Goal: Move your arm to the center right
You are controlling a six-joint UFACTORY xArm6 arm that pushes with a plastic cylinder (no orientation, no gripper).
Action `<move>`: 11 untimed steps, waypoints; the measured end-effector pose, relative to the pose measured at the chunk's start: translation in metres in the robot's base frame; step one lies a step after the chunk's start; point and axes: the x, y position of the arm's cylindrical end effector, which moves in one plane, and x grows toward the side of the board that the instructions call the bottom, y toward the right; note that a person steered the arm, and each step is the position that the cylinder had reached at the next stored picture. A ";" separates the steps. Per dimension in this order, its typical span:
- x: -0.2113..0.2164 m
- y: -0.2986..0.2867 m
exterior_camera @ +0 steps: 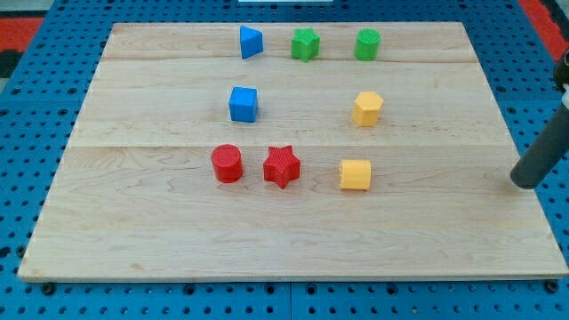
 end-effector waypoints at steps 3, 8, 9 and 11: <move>-0.004 0.006; -0.116 -0.013; -0.092 -0.035; -0.102 -0.018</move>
